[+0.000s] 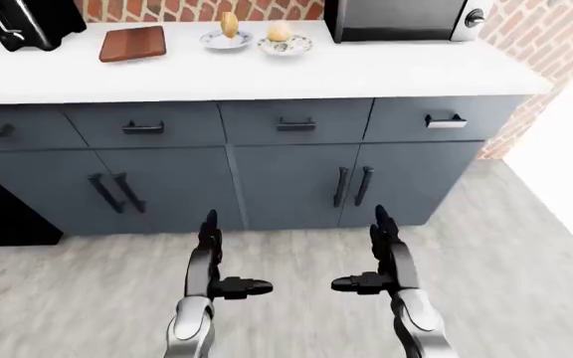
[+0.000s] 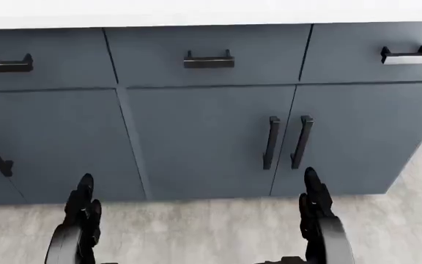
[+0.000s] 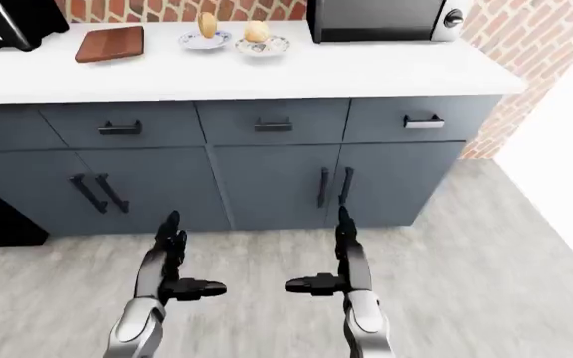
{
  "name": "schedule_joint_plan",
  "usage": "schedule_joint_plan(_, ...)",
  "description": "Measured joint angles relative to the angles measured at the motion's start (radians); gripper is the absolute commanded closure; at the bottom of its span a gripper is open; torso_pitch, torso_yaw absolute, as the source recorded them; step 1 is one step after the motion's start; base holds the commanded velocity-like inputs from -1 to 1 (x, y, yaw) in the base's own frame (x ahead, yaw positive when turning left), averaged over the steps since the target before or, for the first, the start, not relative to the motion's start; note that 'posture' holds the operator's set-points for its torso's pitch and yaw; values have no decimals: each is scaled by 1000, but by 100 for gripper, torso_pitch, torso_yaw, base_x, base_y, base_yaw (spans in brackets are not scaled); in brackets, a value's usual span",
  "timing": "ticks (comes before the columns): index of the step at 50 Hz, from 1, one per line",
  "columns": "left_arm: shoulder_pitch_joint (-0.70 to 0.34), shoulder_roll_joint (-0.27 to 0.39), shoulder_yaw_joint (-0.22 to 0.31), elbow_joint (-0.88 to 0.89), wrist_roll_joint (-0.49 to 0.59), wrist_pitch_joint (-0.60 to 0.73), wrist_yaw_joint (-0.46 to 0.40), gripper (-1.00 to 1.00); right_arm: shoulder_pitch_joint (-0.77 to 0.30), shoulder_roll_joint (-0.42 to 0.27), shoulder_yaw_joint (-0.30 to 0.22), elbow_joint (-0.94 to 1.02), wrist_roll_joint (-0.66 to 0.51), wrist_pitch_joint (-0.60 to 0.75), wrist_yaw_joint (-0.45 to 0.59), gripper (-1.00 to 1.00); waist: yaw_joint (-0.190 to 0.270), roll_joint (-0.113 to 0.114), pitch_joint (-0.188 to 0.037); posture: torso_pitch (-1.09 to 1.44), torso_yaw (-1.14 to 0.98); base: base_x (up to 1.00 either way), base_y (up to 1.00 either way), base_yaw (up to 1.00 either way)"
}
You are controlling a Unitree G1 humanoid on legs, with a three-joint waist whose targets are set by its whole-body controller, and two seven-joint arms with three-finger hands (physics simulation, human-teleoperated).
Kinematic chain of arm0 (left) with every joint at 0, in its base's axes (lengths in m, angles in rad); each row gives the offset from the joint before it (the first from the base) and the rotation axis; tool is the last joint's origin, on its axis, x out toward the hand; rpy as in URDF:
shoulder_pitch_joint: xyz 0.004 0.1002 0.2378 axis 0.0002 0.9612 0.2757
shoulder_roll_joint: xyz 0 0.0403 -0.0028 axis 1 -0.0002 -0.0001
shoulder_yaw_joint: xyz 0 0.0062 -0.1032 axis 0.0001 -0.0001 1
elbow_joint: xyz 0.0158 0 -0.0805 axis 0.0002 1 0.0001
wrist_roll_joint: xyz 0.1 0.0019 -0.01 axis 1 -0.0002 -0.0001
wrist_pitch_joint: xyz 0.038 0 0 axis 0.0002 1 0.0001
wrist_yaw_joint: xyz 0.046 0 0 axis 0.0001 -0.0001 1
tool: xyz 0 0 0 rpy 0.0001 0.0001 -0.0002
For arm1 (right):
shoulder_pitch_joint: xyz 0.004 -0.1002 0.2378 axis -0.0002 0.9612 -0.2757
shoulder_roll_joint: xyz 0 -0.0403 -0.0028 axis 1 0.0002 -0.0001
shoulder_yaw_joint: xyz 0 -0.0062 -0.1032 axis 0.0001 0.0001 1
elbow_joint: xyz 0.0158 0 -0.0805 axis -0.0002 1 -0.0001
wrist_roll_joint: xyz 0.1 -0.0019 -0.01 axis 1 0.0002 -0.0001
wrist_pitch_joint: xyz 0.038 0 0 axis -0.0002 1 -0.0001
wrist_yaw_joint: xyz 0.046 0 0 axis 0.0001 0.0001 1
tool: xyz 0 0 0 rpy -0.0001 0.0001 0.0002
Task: Place all breads on the cutting board.
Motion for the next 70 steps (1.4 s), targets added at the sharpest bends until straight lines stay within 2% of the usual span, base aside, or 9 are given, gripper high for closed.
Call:
schedule_joint_plan(3, 10, -3, 0, -156, -9, 30, 5, -100, -18, -11, -5, -96, 0, 0, 7, -100, 8, -4, -56, 0, 0, 0, 0, 0)
schedule_joint_plan(5, 2, -3, -2, -201, -13, 41, 7, -100, -23, -10, -8, -115, -3, -12, 9, -100, 11, -10, -41, 0, 0, 0, 0, 0)
schedule_joint_plan(28, -129, 31, 56, -681, -67, 531, 26, -100, -107, -18, -4, -497, -59, 334, 36, -100, 9, -2, -76, 0, 0, 0, 0, 0)
schedule_joint_plan(40, -195, 60, 110, -789, -107, 687, 49, -100, -161, -25, 11, -608, -19, 447, 39, -100, 26, -7, -44, 0, 0, 0, 9, 43)
schedule_joint_plan(43, -228, 66, 104, -800, -117, 718, 55, -100, -168, -33, 1, -639, -32, 469, 37, -100, 16, 15, -50, 0, 0, 9, 13, 0)
schedule_joint_plan(45, -248, 71, 99, -808, -129, 741, 55, -100, -185, -37, -12, -653, -44, 482, 31, -100, 4, 60, -44, 0, 0, 20, 17, 0)
schedule_joint_plan(49, -262, 82, 125, -825, -152, 778, 64, -100, -200, -31, 1, -674, -55, 503, 32, -100, 4, 66, -32, 0, 0, 21, 17, 0)
schedule_joint_plan(60, -317, 106, 147, -865, -199, 842, 95, -100, -244, -37, -9, -687, -49, 524, 28, -100, 5, -56, -26, 0, 0, 32, 14, 0)
schedule_joint_plan(70, -335, 110, 127, -893, -222, 872, 104, -100, -245, -51, -22, -696, -62, 530, 22, -100, -7, 10, -36, 0, 0, 46, 10, 0)
